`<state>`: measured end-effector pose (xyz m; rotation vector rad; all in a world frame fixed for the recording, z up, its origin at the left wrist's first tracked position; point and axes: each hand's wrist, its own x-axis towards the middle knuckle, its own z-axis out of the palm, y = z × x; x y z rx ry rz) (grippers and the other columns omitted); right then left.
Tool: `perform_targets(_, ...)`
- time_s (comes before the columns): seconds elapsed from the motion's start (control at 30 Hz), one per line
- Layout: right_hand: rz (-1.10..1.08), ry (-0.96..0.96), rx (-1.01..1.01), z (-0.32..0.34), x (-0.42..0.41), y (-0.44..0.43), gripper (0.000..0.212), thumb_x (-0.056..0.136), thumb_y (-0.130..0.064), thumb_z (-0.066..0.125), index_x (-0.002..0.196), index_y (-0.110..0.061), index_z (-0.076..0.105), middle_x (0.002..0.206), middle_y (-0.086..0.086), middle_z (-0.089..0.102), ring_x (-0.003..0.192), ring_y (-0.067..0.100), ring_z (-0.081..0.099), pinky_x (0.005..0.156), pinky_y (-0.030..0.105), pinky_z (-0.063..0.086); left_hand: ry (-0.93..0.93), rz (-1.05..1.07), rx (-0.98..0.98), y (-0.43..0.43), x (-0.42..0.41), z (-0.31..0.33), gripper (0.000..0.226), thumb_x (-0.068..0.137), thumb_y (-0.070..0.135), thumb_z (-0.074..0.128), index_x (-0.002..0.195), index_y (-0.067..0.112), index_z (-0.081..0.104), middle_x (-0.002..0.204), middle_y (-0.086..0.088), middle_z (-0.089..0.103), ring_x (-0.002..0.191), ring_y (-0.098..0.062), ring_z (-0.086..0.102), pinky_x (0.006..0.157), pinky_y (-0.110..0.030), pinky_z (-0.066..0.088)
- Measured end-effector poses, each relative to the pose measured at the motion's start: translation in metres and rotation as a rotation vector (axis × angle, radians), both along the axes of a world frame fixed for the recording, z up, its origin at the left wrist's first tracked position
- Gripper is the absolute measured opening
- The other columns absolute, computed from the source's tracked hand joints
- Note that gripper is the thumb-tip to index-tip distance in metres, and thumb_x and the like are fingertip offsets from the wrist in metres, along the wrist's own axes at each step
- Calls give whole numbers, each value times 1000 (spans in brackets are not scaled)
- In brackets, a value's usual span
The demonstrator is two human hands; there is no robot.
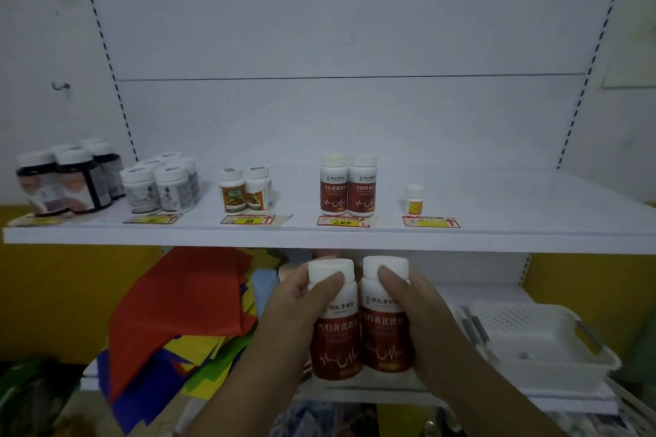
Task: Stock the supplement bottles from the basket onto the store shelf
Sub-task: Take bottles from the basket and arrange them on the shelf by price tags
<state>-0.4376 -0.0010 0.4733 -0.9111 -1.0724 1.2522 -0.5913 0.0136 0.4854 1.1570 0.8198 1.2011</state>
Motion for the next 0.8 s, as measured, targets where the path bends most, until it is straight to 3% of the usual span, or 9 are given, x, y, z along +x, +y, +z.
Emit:
perform_targets(0.1,-67,-165,114,30,-3,9,46,68,-64,55,104,-37,62,106,0,71,97,21,69,85,51,55,46,-30,77,11,2,26,23,81,24,62,103,24,68,97,-2,76,86,-19,73,62,-29,58)
perform_targets(0.2,-116,-282,261,68,2,27,52,65,-69,49,103,-36,61,100,-7,72,92,13,70,79,38,58,141,-28,203,31,5,63,39,64,51,62,99,34,67,96,7,76,88,-11,72,68,-29,57)
perform_targets(0.27,-158,-358,328,99,16,50,67,60,-79,44,106,-33,60,99,-8,73,88,12,71,75,35,58,190,-14,294,55,5,91,48,59,57,60,102,36,65,100,7,74,93,-13,71,78,-34,55)
perform_targets(0.37,-258,-431,312,148,40,101,105,51,-86,40,134,-21,43,129,4,60,111,22,61,96,47,48,279,85,433,99,2,139,40,66,55,58,103,40,61,103,11,70,93,-4,68,75,-24,55)
perform_targets(0.43,-267,-409,340,176,55,140,93,66,-78,42,136,-16,38,134,7,54,117,22,56,100,45,44,342,162,493,131,-1,171,27,77,48,61,103,40,60,103,16,66,91,2,65,69,-16,52)
perform_targets(0.53,-274,-500,390,200,75,199,44,88,-58,42,114,-23,48,107,-5,60,94,8,58,74,27,45,357,197,464,183,-5,205,27,82,29,67,108,26,62,111,5,65,105,-13,61,80,-29,51)
perform_targets(0.6,-231,-567,380,205,86,231,34,90,-52,46,110,-25,51,101,-7,60,89,7,58,67,23,41,429,198,405,215,-5,215,31,81,25,69,111,22,62,115,1,64,107,-17,59,85,-35,52)
perform_targets(0.67,-139,-577,336,198,94,257,31,89,-46,50,108,-22,55,105,-2,63,91,11,61,73,25,45,525,175,324,243,-4,213,29,80,23,70,108,23,63,113,1,64,107,-18,59,89,-42,51)
perform_targets(0.8,-6,-709,258,162,100,295,29,89,-41,52,109,-20,59,112,3,64,99,15,61,87,31,50,680,32,164,286,11,182,27,78,11,71,102,21,65,111,-5,65,103,-23,61,66,-36,59)
